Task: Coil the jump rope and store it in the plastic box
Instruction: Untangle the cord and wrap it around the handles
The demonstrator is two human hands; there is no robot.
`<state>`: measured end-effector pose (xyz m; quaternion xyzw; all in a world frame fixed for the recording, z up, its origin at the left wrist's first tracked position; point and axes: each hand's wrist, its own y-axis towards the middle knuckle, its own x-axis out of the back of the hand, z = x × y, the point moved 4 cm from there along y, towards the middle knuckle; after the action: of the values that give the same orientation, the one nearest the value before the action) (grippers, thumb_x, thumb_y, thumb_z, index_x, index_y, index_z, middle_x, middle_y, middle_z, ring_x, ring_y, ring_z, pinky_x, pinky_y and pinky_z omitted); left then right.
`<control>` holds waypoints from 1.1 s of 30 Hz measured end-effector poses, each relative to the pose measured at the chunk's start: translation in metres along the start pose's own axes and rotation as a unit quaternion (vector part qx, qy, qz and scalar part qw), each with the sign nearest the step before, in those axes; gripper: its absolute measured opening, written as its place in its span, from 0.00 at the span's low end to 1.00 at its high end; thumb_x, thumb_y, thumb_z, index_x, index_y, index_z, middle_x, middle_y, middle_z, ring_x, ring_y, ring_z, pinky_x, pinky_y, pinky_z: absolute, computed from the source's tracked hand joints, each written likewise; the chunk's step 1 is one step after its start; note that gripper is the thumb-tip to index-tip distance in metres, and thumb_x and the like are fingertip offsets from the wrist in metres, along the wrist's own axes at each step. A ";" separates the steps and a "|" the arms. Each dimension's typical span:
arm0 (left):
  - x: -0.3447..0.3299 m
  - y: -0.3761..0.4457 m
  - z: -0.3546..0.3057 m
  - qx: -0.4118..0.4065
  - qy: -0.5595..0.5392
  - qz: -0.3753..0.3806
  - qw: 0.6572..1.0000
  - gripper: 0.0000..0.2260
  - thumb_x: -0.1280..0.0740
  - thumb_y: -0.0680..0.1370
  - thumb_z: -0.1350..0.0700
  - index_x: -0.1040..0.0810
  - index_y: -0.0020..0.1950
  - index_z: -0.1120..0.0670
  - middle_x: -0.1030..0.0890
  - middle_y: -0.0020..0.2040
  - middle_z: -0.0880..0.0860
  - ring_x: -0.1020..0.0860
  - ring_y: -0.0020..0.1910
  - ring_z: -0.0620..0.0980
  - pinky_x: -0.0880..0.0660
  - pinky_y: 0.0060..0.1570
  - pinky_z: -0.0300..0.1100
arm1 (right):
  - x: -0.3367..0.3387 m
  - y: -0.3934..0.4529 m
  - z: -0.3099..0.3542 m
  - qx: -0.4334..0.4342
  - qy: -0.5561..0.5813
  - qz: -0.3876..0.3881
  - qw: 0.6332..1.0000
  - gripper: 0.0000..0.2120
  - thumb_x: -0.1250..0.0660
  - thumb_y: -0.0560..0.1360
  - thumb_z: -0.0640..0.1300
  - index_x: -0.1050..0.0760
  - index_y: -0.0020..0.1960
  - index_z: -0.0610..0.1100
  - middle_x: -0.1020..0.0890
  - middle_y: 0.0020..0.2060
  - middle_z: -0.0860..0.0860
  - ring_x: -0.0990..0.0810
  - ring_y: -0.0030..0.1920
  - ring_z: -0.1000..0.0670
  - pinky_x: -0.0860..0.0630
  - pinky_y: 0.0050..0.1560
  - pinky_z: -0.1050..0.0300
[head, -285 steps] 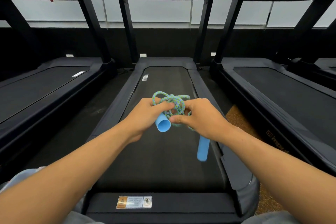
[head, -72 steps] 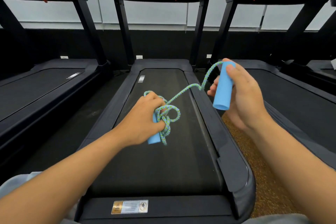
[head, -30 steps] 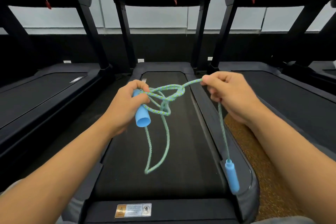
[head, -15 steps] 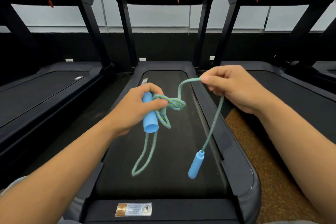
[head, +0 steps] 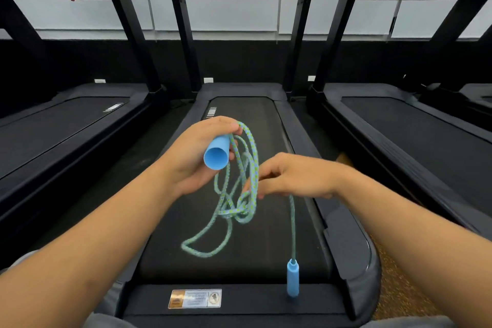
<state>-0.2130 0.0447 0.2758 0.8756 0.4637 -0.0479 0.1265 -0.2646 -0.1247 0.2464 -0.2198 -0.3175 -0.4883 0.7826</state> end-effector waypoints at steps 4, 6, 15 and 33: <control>-0.015 0.001 0.005 0.019 0.039 -0.003 0.999 0.05 0.32 0.81 0.58 0.18 0.53 0.58 0.20 0.48 0.53 0.25 0.39 0.47 0.27 0.40 0.40 | -0.030 0.010 0.007 0.016 0.053 0.012 0.998 0.11 0.32 0.82 0.48 0.15 0.55 0.43 0.14 0.44 0.53 0.20 0.40 0.57 0.26 0.43 0.64; -0.021 0.003 0.010 0.057 0.098 -0.019 0.993 0.10 0.32 0.82 0.53 0.17 0.58 0.57 0.21 0.53 0.54 0.26 0.41 0.47 0.28 0.46 0.42 | -0.046 0.011 0.010 0.024 0.129 0.032 0.991 0.10 0.32 0.82 0.46 0.16 0.53 0.40 0.17 0.36 0.51 0.27 0.31 0.56 0.31 0.34 0.62; 0.022 0.004 0.017 0.161 0.028 0.045 0.986 0.10 0.36 0.72 0.70 0.20 0.44 0.58 0.20 0.46 0.57 0.26 0.34 0.50 0.27 0.31 0.40 | -0.006 0.007 0.001 0.093 0.525 0.010 0.846 0.17 0.20 0.69 0.52 0.23 0.47 0.44 0.30 0.25 0.56 0.40 0.21 0.61 0.40 0.23 0.67; -0.021 -0.026 -0.019 -0.067 0.368 0.002 0.927 0.13 0.32 0.82 0.48 0.14 0.43 0.51 0.20 0.37 0.48 0.28 0.35 0.47 0.32 0.39 0.40 | 0.027 -0.006 -0.006 0.073 0.380 -0.213 0.897 0.13 0.35 0.80 0.52 0.22 0.56 0.43 0.14 0.45 0.44 0.35 0.25 0.56 0.45 0.26 0.61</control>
<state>-0.2465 0.0470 0.2933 0.8218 0.4782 0.3096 0.0057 -0.2594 -0.1475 0.2613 0.1131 -0.0702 -0.6654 0.7345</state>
